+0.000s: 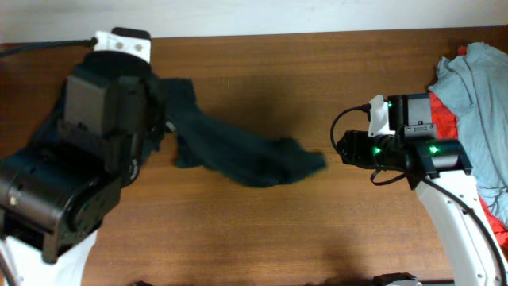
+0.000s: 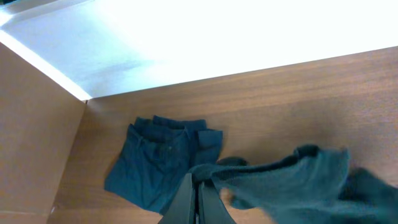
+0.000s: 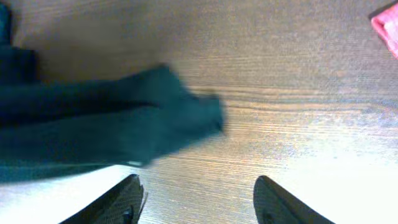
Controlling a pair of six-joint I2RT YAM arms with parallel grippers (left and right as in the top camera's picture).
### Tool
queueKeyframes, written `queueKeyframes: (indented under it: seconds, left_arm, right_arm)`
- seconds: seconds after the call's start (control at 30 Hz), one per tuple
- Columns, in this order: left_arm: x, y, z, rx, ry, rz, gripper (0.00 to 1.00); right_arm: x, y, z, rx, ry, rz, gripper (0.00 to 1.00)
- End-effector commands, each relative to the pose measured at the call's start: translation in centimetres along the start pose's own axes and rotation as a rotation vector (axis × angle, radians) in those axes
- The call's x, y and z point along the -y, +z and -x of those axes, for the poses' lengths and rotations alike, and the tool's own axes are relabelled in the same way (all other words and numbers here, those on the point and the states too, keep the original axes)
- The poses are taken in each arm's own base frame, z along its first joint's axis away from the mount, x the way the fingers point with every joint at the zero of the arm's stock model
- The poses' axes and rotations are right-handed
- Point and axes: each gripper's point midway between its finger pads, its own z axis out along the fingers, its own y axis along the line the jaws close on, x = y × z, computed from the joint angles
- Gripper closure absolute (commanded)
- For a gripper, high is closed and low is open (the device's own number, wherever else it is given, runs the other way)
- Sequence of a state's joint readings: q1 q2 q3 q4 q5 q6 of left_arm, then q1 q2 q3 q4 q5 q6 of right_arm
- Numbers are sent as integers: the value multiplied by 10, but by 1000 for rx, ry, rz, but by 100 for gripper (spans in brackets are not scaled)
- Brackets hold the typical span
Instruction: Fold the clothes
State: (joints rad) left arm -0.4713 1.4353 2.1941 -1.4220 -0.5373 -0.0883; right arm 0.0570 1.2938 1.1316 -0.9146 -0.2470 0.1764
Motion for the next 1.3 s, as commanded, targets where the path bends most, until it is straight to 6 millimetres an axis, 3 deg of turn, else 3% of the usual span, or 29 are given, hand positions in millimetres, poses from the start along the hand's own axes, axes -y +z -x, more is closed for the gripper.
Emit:
queueKeyframes:
  seconds: [0.0,0.13,0.3,0.47,0.57,0.63,0.8,0.9,1.03,1.17,1.27]
  left_arm:
    - [1,9,-3,-27,5,17,99]
    - [2,9,-3,-27,5,11,99]
    - [2,9,-5,-36,10,12,99]
    - [2,9,-4,-33,9,11,99]
    - [2,9,-3,-30,7,11,99]
    - [2,9,-3,-30,7,11,99]
    - [2,9,-4,-31,7,11,99]
    - [2,9,-4,-32,8,11,99]
    - [2,9,-5,-37,11,12,99]
    - [2,9,-6,-40,13,12,99]
    - [2,9,-7,-43,15,13,99]
  right_arm:
    - [0,8,0,-30,-4,-4,36]
    - [-5,27,-12,-107,-16,47,34]
    - [-43,46,-28,-238,-6,317,35]
    - [-81,51,-24,-289,137,499,35]
    - [-97,55,-23,-294,158,511,33]
    - [-118,58,-26,-306,157,528,31]
    - [-151,77,-44,-329,164,445,27]
    - [-177,91,-64,-358,113,430,26]
    - [-196,120,-93,-416,163,350,25]
    - [-220,149,-113,-456,167,373,26]
    - [-238,157,-123,-486,146,442,26]
